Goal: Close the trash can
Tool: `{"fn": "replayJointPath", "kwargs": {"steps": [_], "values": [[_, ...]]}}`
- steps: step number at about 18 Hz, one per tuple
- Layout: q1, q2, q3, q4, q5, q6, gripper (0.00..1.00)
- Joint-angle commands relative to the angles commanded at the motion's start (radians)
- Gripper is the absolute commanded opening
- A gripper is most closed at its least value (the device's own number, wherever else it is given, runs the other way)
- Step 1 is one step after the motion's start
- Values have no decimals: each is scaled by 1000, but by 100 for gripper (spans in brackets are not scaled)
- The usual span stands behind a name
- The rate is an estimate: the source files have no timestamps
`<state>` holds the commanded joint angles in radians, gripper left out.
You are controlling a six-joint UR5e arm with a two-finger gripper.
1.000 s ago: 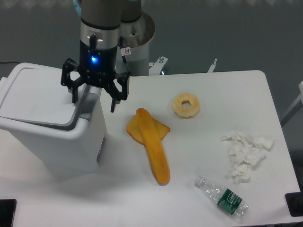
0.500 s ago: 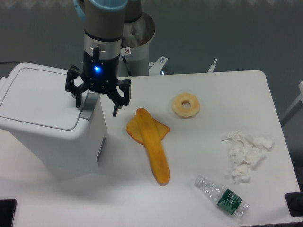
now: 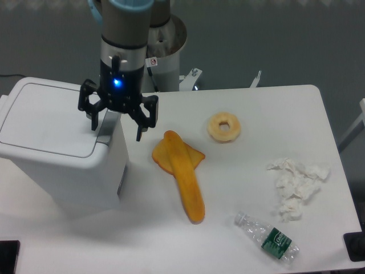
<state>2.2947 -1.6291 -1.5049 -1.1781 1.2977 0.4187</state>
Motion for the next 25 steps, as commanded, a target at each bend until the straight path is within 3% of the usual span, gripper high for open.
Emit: {"fn": "replayJointPath", "kwargs": {"steps": [3, 7, 10, 16, 18, 22, 25], "values": [[90, 3, 3, 3, 37, 131, 100], [268, -11, 2, 9, 72, 311, 100], [379, -55, 8, 6, 118, 504, 100], [495, -250, 74, -6, 284, 840, 100], [525, -308, 89, 0, 288, 913, 100], [543, -468, 227, -17, 313, 954, 100], [545, -503, 278, -47, 328, 957, 100]]}}
